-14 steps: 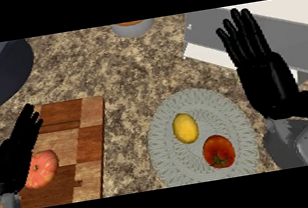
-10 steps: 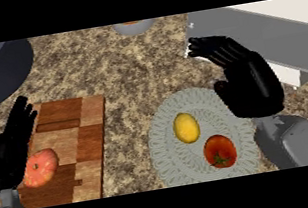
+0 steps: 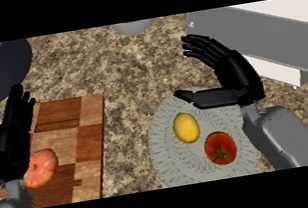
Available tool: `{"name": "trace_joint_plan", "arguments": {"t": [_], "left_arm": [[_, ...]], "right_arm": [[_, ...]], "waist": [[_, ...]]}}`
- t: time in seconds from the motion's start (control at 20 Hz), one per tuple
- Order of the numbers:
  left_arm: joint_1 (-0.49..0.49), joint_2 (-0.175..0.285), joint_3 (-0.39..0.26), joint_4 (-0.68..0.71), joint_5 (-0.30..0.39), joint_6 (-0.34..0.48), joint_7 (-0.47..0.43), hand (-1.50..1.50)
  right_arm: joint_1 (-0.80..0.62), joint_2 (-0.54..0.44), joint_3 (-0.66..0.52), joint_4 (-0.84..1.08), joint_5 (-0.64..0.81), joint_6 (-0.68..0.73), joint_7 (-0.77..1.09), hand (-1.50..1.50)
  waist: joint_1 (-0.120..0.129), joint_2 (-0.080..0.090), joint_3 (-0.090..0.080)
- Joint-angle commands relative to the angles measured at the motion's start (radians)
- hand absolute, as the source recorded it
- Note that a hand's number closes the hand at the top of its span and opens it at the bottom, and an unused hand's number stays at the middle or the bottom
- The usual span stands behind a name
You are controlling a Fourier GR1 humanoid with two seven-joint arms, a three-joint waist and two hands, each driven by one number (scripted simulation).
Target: Pick the lemon from the placemat and place it in the tiered shelf
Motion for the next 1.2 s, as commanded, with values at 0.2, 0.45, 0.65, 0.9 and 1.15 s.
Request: {"name": "trace_joint_plan", "arguments": {"t": [0.2,0.45,0.65,0.9,1.15], "left_arm": [[0.039,-0.012,-0.008,-0.033,-0.021,0.007,-0.010,0.00],[0.000,-0.038,-0.030,-0.030,-0.050,0.048,0.037,0.00],[0.010,-0.028,-0.029,-0.029,-0.045,0.026,0.019,0.00],[-0.011,-0.043,-0.033,-0.032,-0.036,0.023,0.031,0.00],[-0.057,-0.024,0.017,0.062,-0.028,0.000,-0.003,0.00]], "right_arm": [[-0.061,-0.255,0.060,-0.182,0.012,0.252,0.225,-1.50],[-0.150,-0.327,0.223,-0.295,0.116,0.334,0.439,-1.50],[-0.251,-0.405,0.320,-0.326,0.296,0.372,0.576,-1.50],[-0.387,-0.314,0.419,-0.292,0.370,0.426,0.846,-1.50],[-0.369,-0.189,0.490,-0.304,0.470,0.436,0.993,-1.50]], "waist": [[-0.011,-0.009,-0.002],[-0.014,-0.011,-0.003],[-0.004,-0.013,-0.004],[0.007,-0.006,-0.002],[-0.006,-0.002,-0.001]]}}
